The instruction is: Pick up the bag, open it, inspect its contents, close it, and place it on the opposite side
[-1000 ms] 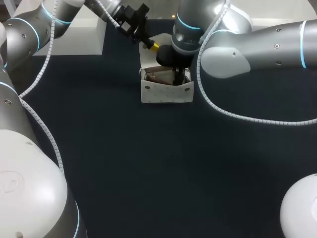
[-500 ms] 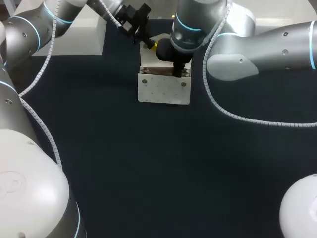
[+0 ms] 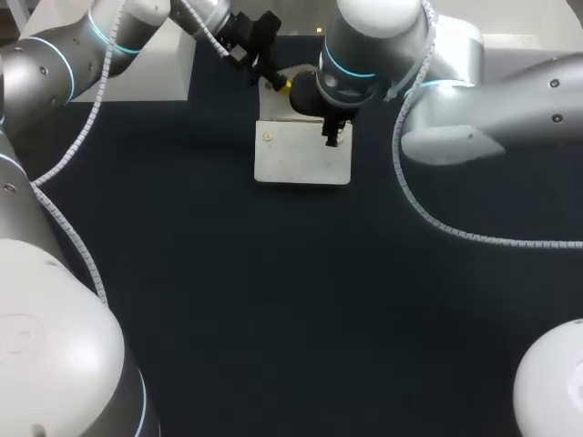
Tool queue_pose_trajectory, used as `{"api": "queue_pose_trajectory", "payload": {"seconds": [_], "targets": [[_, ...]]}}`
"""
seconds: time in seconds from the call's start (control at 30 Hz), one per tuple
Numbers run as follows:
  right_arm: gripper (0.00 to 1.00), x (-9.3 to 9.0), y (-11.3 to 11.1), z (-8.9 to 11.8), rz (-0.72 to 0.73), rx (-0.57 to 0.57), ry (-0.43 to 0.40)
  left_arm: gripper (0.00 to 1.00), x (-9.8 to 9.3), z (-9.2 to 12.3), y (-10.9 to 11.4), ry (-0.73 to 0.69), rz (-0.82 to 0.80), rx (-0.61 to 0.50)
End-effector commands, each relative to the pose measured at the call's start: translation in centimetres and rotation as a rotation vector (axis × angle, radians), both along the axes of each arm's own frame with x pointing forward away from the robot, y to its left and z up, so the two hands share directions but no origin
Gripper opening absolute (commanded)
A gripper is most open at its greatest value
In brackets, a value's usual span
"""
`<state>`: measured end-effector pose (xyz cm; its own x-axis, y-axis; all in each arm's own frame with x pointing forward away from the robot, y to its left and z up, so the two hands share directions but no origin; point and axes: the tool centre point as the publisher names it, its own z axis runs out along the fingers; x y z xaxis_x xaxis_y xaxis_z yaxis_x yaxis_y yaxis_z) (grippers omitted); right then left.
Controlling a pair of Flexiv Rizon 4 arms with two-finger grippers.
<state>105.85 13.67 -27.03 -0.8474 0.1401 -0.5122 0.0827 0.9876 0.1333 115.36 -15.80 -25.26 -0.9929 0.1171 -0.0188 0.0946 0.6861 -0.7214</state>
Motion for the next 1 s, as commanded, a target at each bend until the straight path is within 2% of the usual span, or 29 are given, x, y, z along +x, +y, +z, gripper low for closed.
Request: {"api": "queue_pose_trajectory", "payload": {"seconds": [0.03, 0.13, 0.17, 0.47, 0.67, 1.0], "targets": [[0.21, -0.4, 0.1, -0.8, -0.004, -0.003, -0.038, 0.00, -0.6, -1.2, 0.2, -0.072, 0.060, -0.023], [0.11, -0.5, 0.1, -1.4, -0.007, -0.004, -0.026, 0.00, 0.1, -1.8, 0.3, -0.104, 0.088, -0.017], [0.00, -0.5, 0.1, -1.5, -0.009, -0.003, -0.023, 0.00, 0.4, -2.0, 0.4, -0.112, 0.098, -0.021], [0.00, -0.7, 0.2, -2.6, -0.007, -0.002, -0.022, 0.00, 3.2, -2.7, 0.9, -0.216, 0.177, -0.014], [0.00, -0.5, 0.3, -3.3, -0.018, 0.012, 0.011, 0.00, 5.1, -3.2, 1.0, -0.216, 0.193, -0.021], [0.00, -0.5, 0.3, -3.3, -0.018, 0.012, 0.011, 0.00, 5.1, -3.2, 1.0, -0.216, 0.193, -0.021]]}}
